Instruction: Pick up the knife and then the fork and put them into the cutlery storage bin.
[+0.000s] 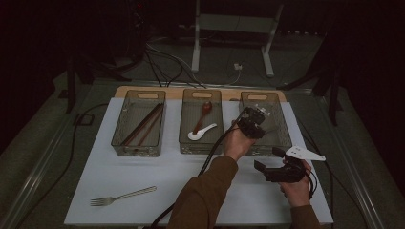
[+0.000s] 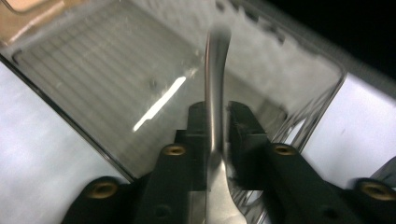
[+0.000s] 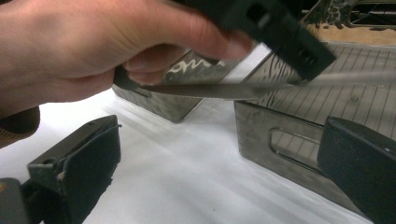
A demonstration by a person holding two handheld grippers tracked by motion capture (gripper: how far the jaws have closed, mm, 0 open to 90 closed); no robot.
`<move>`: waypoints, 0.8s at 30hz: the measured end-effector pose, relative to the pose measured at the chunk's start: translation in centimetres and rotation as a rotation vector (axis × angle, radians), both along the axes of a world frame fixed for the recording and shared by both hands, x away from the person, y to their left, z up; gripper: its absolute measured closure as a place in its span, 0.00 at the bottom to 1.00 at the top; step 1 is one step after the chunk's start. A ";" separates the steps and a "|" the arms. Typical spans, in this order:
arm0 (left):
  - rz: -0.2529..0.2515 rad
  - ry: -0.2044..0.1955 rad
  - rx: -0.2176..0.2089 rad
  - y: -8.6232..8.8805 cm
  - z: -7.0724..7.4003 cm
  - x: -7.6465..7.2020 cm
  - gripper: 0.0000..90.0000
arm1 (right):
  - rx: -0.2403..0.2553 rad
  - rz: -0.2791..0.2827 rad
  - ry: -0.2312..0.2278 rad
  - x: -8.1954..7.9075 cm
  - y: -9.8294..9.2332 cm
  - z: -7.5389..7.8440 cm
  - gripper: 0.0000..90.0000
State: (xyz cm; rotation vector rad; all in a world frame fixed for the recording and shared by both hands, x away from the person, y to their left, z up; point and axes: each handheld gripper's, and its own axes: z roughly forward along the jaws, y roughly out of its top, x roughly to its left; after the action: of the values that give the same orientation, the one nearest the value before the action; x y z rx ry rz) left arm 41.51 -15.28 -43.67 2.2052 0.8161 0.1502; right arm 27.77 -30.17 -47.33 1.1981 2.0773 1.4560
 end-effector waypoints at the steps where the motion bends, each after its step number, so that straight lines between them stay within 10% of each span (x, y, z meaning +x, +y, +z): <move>1: 0.005 -0.007 -0.030 0.2 0.4 0.0 0.73 | 0.001 0.000 -0.001 0.0 0.0 0.0 0.00; 12: 0.052 -0.111 -0.129 3.3 2.3 -1.0 0.33 | 0.004 -0.015 -0.003 -0.1 -0.3 0.1 0.00; 24: 0.015 -0.050 -0.106 5.6 0.2 -2.8 0.48 | 0.000 -0.020 -0.004 -0.1 -0.3 0.1 0.00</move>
State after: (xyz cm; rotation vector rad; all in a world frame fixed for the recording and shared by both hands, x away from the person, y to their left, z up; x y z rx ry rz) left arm 38.70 -9.73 -43.45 2.0881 0.7955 0.1654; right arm 27.66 -30.48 -47.20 1.2115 2.0564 1.4481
